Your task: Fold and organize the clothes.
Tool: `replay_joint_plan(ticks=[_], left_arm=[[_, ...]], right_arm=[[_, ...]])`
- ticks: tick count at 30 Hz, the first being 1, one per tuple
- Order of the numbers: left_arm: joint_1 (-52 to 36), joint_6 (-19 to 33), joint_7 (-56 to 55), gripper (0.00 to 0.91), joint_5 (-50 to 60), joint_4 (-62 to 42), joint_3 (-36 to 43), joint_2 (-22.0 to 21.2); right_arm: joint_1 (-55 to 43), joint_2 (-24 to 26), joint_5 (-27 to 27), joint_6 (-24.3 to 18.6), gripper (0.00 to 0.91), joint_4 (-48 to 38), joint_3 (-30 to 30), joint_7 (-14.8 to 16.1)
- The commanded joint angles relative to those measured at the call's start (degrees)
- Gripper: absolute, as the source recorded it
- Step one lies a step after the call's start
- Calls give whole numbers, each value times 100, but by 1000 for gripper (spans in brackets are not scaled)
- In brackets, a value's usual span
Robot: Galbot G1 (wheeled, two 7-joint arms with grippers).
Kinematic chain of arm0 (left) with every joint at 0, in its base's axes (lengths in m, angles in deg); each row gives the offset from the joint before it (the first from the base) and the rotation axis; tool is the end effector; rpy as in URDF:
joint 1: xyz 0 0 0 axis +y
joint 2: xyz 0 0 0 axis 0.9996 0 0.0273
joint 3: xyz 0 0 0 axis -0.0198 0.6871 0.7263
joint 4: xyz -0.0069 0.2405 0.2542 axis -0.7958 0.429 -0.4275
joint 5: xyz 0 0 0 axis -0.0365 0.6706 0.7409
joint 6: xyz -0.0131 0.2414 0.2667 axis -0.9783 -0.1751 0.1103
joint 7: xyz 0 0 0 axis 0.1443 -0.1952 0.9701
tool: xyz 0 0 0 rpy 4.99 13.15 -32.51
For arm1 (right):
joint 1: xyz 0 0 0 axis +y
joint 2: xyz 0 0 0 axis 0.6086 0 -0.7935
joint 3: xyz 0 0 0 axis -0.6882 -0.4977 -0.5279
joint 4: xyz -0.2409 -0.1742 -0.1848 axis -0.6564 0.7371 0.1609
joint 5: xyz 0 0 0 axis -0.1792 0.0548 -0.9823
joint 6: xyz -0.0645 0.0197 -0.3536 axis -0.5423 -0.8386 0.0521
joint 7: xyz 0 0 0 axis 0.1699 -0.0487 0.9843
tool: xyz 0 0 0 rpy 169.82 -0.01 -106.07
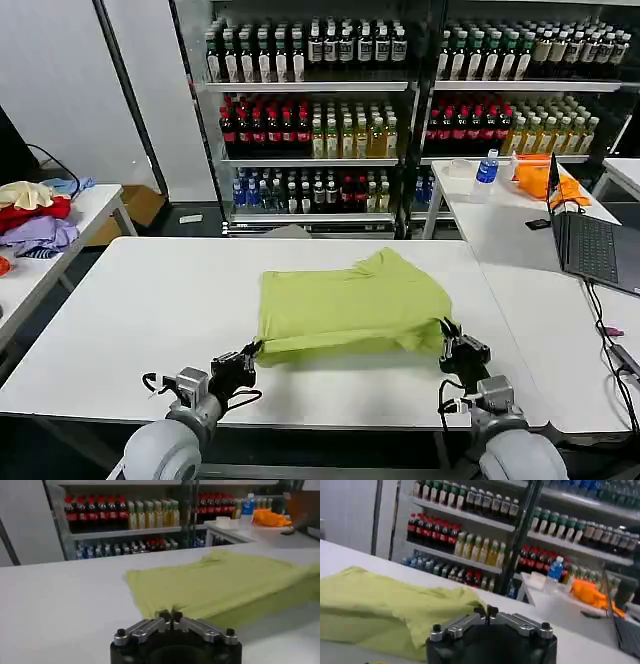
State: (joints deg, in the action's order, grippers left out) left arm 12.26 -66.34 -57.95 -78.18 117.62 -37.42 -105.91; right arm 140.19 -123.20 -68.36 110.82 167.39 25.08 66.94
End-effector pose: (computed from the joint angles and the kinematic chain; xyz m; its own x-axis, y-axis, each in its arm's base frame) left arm 0.2657 0.0195 -0.2656 -0.8596 0.2592 0.4403 0.2962 0.9550 0.0160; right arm 0.2730 -0.0549 -0.2585 -0.9778 -0.0776 0.1945 -0.1386 0.9360 -0.3234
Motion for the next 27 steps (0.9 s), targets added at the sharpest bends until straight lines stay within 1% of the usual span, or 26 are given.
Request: replay_joint_plan(ticks=[1,7,10,16,17,18,19,20,21,27], left_arm=[[-558,-5,-9,30,146,-681,349,-48],[-724,19,-20,40,192,-896,455,-170],[-822,35,-36,40,193,-938,495,-218],[-957,95,-62,40,190,-1041,556,-247],[-978,99,-64,40,192,-1053,565,-250],[-995,102,-65,71,191,-1069,577,-260],[-1012,109,-67,191,193,-1085,595,-270],[-1039,114,-69,655,205,-1118,612,-282],[-1054,119,-67,907,229,-1146,627,-296],[-1042,115,-78,907,300,-1150,603,-353]], right_arm=[[-554,112,-135,-67,0,-671,-212,81],[-759,-14,-442,-182,0,-1036,-437,120],[-858,-89,-597,-312,0,-1187,-474,143],[-1024,-171,-846,-442,0,-1401,-509,216],[-1045,-179,-898,-457,121,-1436,-523,226],[-1060,-184,-917,-462,907,-1468,-540,230],[-1073,-194,-939,-468,907,-1514,-554,231],[-1083,-207,-990,-476,907,-1562,-564,228],[-1086,-224,-1049,-470,907,-1592,-571,203],[-969,-338,-1149,-416,907,-1526,-598,128]])
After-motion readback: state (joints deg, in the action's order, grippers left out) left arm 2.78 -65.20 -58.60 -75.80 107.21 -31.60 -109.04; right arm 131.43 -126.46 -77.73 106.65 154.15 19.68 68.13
